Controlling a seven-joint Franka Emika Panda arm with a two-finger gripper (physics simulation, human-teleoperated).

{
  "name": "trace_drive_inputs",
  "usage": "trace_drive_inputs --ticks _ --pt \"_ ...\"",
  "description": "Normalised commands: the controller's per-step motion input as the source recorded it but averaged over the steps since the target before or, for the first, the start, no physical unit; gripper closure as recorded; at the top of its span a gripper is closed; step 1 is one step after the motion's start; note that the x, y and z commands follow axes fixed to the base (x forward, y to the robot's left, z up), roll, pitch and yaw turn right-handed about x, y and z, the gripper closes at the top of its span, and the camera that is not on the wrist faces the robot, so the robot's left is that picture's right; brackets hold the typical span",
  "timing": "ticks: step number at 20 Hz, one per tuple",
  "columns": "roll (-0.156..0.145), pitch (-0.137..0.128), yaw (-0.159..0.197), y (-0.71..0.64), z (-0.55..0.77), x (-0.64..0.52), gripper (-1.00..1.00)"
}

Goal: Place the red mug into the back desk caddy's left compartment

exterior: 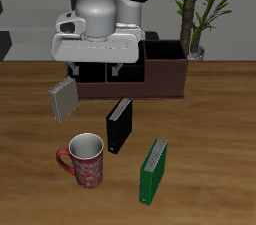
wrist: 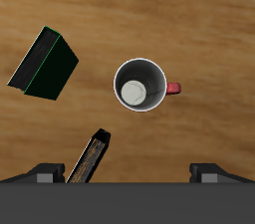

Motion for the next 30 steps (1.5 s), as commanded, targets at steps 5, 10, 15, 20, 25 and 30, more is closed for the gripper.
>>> trace_drive_inputs --ticks 5,10,15,20,25,30 --pt "0.031 -0.024 0.036 0.06 -0.19 0.17 -1.00" --pt "0.039 -0.004 0.006 0.08 -0.23 0.23 -1.00" --pt "-0.009 -0.002 -0.005 -0.01 -0.21 0.23 -1.00" --pt "-0.002 0.012 0.001 0.07 -0.35 0.19 -1.00" --pt "0.008 0.023 -0.005 0.16 -0.24 0.07 -1.00" --pt "0.003 0.013 -0.001 0.09 -0.19 0.08 -1.00"
